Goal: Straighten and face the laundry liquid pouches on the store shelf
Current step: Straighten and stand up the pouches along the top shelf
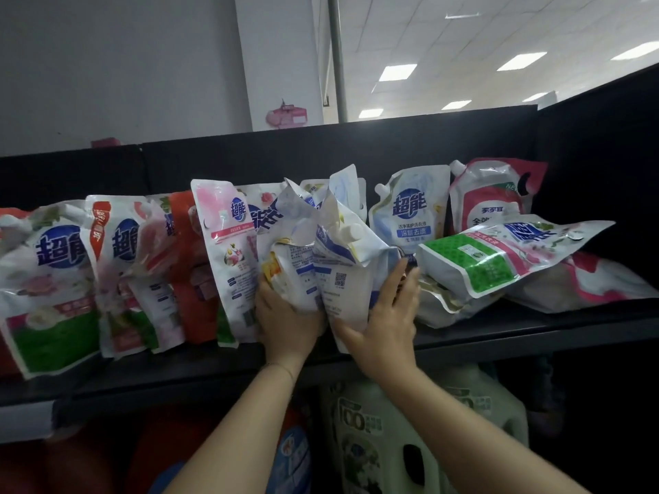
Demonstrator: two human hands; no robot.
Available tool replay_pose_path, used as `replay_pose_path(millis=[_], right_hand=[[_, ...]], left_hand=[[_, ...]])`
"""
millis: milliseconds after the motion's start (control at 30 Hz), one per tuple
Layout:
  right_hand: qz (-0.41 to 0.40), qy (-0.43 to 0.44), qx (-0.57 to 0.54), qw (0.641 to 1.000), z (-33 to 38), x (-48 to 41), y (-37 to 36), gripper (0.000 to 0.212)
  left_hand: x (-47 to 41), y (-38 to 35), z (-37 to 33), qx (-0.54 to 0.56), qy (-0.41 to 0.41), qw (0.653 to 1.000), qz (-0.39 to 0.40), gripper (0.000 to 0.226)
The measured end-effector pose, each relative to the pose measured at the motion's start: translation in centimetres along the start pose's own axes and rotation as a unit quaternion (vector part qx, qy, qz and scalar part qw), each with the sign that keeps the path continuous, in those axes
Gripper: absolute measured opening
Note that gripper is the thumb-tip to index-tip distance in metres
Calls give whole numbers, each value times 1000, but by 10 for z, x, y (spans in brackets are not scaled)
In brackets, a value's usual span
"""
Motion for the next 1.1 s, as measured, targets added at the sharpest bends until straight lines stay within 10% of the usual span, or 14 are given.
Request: replay_pose_path(millis=[500, 933, 1100], right_hand=[[49, -60, 46, 996, 8, -12, -43, 126], [58, -28, -3, 998, 8, -5, -35, 110], [27, -36, -33, 998, 6, -4, -23, 92]], left_hand=[[-13, -7, 19, 123, 46, 990, -44, 89], [9, 23, -1, -27, -9, 994, -109, 78], [12, 21, -9, -22, -17, 998, -62, 29]])
Point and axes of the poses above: each hand's wrist, its own x-axis away from the middle knuckle, its own y-axis out of the back of the hand, z = x × y, the point moved 9 cm from there along -x, towards the middle knuckle, and after that the axes turned 5 degrees about -z, right-handed, at the moved point
